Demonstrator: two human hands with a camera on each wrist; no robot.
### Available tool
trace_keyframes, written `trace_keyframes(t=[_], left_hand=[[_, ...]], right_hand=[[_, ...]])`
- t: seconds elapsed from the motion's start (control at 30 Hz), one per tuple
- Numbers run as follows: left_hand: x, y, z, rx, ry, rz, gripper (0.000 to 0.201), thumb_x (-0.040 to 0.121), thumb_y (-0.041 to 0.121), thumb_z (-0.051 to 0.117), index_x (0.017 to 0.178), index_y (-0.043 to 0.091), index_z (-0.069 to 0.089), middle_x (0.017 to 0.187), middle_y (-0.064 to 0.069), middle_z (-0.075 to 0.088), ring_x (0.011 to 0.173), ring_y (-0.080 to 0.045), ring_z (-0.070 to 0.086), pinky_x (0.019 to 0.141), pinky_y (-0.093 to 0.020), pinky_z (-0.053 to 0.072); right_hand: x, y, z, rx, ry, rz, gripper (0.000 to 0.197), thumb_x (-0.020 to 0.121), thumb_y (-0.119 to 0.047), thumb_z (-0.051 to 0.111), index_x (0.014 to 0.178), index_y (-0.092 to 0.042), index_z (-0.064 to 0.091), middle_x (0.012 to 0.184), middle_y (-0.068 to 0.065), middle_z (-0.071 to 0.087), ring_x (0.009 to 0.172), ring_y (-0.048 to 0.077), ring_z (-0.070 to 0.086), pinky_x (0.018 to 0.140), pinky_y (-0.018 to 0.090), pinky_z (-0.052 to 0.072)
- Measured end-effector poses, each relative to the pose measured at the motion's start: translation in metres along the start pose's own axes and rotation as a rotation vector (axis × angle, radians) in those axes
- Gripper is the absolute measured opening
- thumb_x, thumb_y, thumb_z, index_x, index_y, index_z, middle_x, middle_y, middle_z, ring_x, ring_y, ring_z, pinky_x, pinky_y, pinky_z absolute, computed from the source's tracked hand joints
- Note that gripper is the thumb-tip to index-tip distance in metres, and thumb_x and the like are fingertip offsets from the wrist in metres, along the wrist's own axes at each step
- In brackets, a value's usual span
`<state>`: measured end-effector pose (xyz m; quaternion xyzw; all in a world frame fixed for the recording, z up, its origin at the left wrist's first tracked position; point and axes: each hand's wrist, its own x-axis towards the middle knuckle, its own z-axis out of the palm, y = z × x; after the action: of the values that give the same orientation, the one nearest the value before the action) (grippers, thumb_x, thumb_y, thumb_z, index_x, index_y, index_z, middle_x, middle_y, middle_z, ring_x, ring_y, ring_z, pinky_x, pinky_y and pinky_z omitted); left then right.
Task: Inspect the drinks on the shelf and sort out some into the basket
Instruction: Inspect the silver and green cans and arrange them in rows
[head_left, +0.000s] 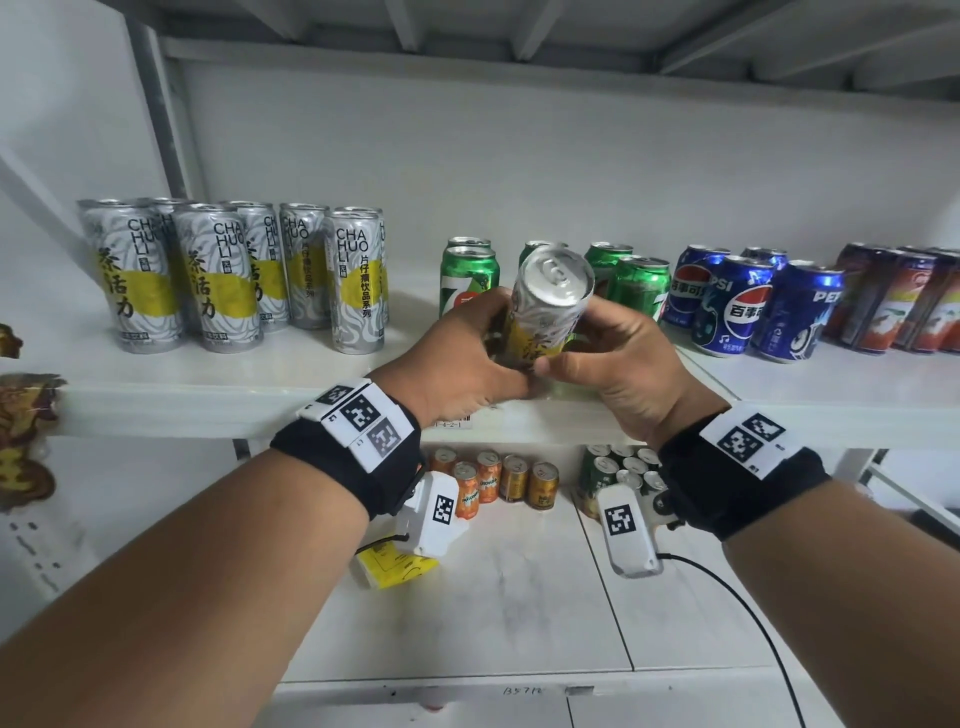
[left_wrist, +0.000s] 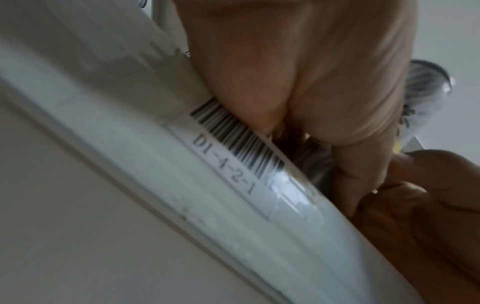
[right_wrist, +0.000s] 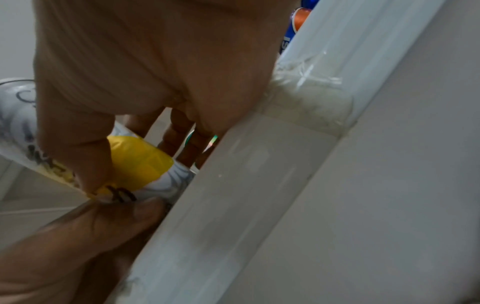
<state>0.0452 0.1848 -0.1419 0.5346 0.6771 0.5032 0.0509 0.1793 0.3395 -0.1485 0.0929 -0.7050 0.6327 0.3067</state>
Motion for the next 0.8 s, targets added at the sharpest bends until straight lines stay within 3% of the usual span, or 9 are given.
trace_keyframes(t=[0.13,0.23,0.37,0.47,0.53,0.63,0.7,0.8], left_hand=[[-0.0002,-0.0008,-0.0028,-0.076,-0.037,0.011,0.075,0.076,-0.001,0.096,0.142,0.002,0.058,0.134,-0.016,0.071,0.129,-0.032,0.067,0.111,-0.054,0.054],[0.0003,0.0002,-0.0031,-0.076,-0.031,0.035,0.076,0.075,-0.002,0.096,0.141,-0.003,0.057,0.136,-0.020,0.068,0.130,-0.036,0.065,0.111,-0.056,0.053],[0.0016,0.0006,-0.0033,-0.072,-0.073,0.062,0.074,0.077,0.001,0.096,0.141,-0.004,0.058,0.138,-0.020,0.067,0.132,-0.037,0.064,0.112,-0.057,0.051],[-0.0010,-0.0001,-0.0023,-0.091,-0.045,0.048,0.069,0.077,0.003,0.096,0.136,0.004,0.062,0.128,-0.013,0.073,0.122,-0.029,0.070,0.106,-0.051,0.058],[-0.0019,-0.0025,-0.0023,-0.062,-0.041,0.026,0.064,0.076,0.017,0.099,0.131,0.014,0.066,0.121,-0.001,0.076,0.115,-0.017,0.073,0.102,-0.041,0.061],[-0.0024,-0.0039,-0.0032,-0.059,-0.057,-0.011,0.061,0.071,0.041,0.095,0.124,0.029,0.069,0.113,0.011,0.079,0.108,-0.007,0.075,0.099,-0.034,0.061],[-0.0028,-0.0046,-0.0033,-0.121,-0.079,-0.037,0.059,0.070,0.047,0.092,0.122,0.030,0.071,0.112,0.014,0.081,0.106,-0.007,0.077,0.097,-0.034,0.062],[-0.0042,-0.0053,-0.0022,-0.262,-0.130,-0.052,0.053,0.076,0.040,0.093,0.122,0.022,0.074,0.117,0.003,0.082,0.112,-0.018,0.078,0.099,-0.042,0.063]], right_hand=[[0.0012,0.0010,-0.0001,-0.137,-0.021,-0.021,0.070,0.071,0.014,0.085,0.137,0.005,0.062,0.138,0.030,0.061,0.125,0.038,0.060,0.105,0.050,0.054],[0.0011,0.0011,-0.0002,-0.204,-0.034,-0.045,0.068,0.072,0.006,0.089,0.136,0.000,0.065,0.136,0.025,0.061,0.128,0.045,0.057,0.109,0.052,0.052],[0.0003,0.0017,0.0003,-0.211,-0.018,-0.074,0.066,0.073,-0.006,0.093,0.134,-0.004,0.068,0.133,0.016,0.067,0.127,0.041,0.059,0.112,0.053,0.049],[-0.0005,0.0011,0.0023,-0.092,0.002,-0.049,0.063,0.075,-0.007,0.090,0.134,-0.002,0.067,0.132,0.020,0.070,0.125,0.042,0.063,0.104,0.050,0.055],[-0.0004,0.0001,0.0028,-0.007,0.023,-0.037,0.055,0.079,-0.003,0.085,0.131,-0.001,0.067,0.128,0.019,0.072,0.120,0.035,0.068,0.101,0.045,0.056],[0.0003,-0.0009,0.0019,0.062,0.101,-0.024,0.048,0.083,-0.007,0.080,0.128,0.003,0.065,0.124,0.019,0.071,0.114,0.031,0.067,0.101,0.045,0.055],[0.0012,-0.0017,0.0017,0.086,0.152,0.006,0.044,0.087,-0.010,0.075,0.127,0.005,0.063,0.122,0.019,0.070,0.109,0.032,0.067,0.098,0.047,0.056],[0.0013,-0.0035,0.0048,0.073,0.185,0.054,0.030,0.086,-0.021,0.077,0.109,-0.005,0.069,0.102,0.013,0.072,0.091,0.031,0.062,0.081,0.042,0.053]])
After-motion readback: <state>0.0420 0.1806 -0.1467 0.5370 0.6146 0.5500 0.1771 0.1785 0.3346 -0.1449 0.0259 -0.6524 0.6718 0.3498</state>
